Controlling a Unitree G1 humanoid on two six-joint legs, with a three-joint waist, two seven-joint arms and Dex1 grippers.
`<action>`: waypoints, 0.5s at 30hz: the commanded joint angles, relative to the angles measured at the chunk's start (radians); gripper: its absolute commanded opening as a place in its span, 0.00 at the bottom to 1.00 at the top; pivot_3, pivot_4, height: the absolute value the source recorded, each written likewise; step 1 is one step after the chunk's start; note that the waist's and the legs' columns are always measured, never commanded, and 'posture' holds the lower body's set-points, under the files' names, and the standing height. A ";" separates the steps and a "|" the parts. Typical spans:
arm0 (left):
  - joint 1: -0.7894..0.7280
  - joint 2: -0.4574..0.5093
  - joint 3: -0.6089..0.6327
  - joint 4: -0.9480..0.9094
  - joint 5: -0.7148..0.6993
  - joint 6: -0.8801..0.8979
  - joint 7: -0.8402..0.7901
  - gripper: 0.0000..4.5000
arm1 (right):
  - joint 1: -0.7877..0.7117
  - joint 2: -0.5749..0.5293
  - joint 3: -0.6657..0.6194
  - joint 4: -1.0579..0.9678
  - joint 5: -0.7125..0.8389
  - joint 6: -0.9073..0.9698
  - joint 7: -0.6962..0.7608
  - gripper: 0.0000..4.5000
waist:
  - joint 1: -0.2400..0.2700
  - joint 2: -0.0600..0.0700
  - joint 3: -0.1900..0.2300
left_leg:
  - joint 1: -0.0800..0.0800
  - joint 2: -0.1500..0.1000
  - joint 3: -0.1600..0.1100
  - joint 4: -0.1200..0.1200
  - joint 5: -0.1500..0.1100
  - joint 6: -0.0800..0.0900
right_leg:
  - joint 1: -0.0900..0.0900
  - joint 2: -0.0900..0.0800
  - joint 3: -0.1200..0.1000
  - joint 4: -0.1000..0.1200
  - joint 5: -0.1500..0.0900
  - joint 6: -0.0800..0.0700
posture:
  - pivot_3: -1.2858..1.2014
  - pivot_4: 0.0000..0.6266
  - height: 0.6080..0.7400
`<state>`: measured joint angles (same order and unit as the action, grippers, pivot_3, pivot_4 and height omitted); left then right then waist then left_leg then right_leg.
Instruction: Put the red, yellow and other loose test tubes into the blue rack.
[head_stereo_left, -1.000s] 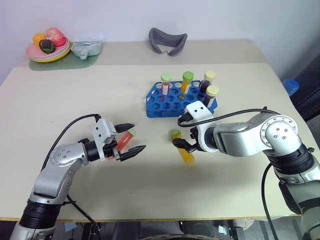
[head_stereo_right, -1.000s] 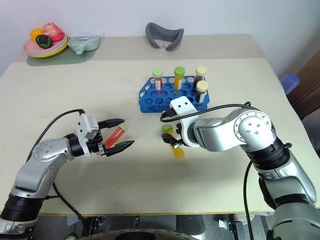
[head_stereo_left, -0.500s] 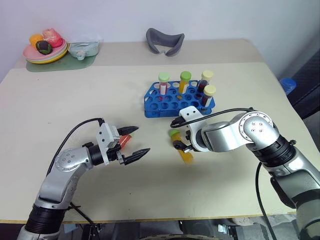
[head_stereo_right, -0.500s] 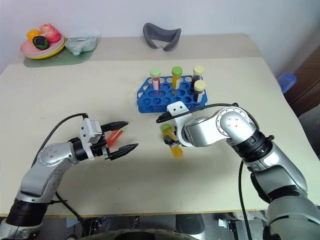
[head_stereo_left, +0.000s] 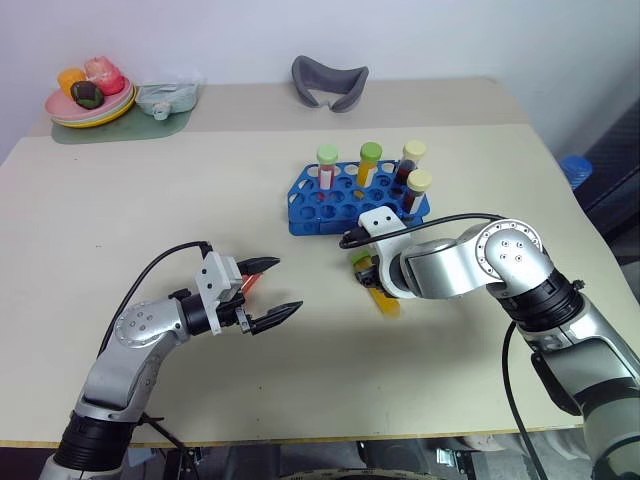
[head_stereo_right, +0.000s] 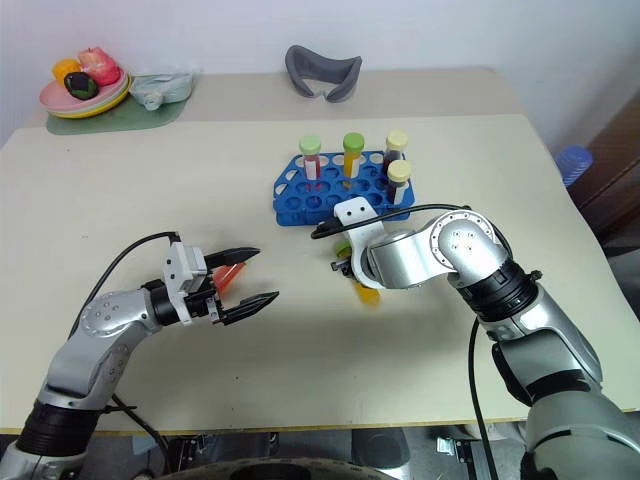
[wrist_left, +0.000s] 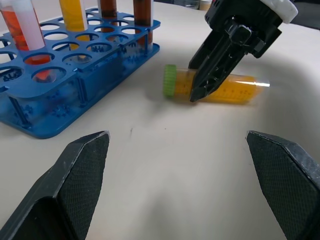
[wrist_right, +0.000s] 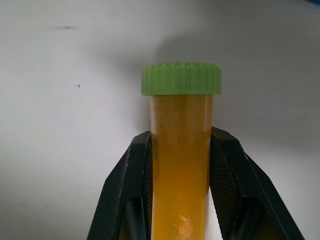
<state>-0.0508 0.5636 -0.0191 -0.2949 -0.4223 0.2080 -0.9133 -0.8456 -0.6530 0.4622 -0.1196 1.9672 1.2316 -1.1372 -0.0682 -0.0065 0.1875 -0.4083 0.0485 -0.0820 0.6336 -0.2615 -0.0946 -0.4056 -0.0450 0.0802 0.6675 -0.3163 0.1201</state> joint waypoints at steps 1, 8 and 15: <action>-0.006 0.002 0.008 -0.030 -0.002 -0.006 0.006 1.00 | -0.098 -0.038 -0.090 -0.080 0.005 -0.018 0.091 0.26 | -0.001 0.001 0.000 | 0.000 0.000 0.000 0.000 0.000 0.000 | 0.000 0.000 0.000 0.000 0.000 0.000 | 0.52 0.24 1.00; 0.004 -0.007 0.026 -0.045 -0.022 0.008 0.033 1.00 | 0.015 -0.004 -0.303 -0.308 -0.520 -0.326 0.541 0.26 | 0.005 0.000 0.000 | 0.000 0.000 -0.001 -0.002 0.000 0.000 | 0.000 0.000 0.000 -0.002 0.000 0.000 | 0.52 0.24 1.00; -0.068 -0.077 0.032 -0.021 -0.067 0.049 0.085 1.00 | 0.238 0.115 -0.141 -0.165 -1.379 -0.907 0.896 0.26 | 0.011 0.000 0.000 | 0.000 0.000 0.000 -0.001 0.000 0.000 | 0.000 0.000 0.000 -0.001 0.000 0.000 | 0.52 0.24 1.00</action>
<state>-0.1131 0.4881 -0.0106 -0.2955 -0.4680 0.2536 -0.8362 -0.6099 -0.5586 0.3189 -0.2951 0.7174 0.4290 -0.2778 -0.0572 -0.0066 0.1874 -0.4079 0.0481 -0.0814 0.6326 -0.2613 -0.0950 -0.4062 -0.0449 0.0803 0.6669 -0.3162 0.1203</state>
